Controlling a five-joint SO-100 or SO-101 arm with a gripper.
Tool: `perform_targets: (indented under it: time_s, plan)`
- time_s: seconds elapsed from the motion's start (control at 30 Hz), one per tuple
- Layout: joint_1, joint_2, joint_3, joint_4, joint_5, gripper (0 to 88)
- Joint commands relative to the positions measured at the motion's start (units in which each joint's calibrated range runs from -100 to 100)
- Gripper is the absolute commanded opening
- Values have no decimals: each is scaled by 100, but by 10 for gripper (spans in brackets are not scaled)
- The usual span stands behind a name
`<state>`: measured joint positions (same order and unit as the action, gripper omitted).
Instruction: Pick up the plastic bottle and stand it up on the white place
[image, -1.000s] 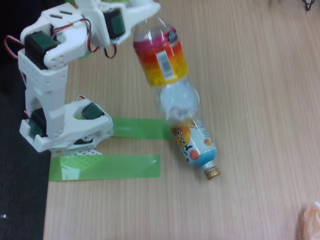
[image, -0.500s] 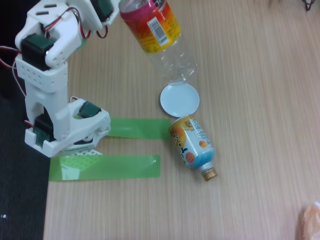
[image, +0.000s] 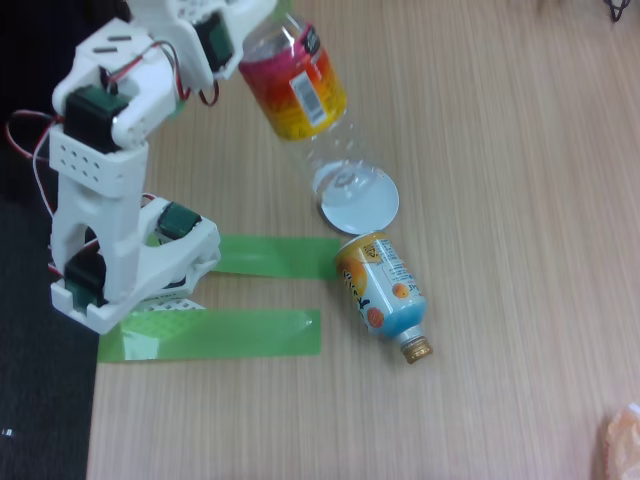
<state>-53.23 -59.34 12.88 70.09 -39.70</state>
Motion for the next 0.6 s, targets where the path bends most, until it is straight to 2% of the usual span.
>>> perform_targets:
  time_s: [0.0,0.2,0.57]
  plan:
    - [-32,-353,364,-117,-11,103]
    - [-492,-580,672,-391,-32,103]
    - [-758,-605,763,-1130,-620,103]
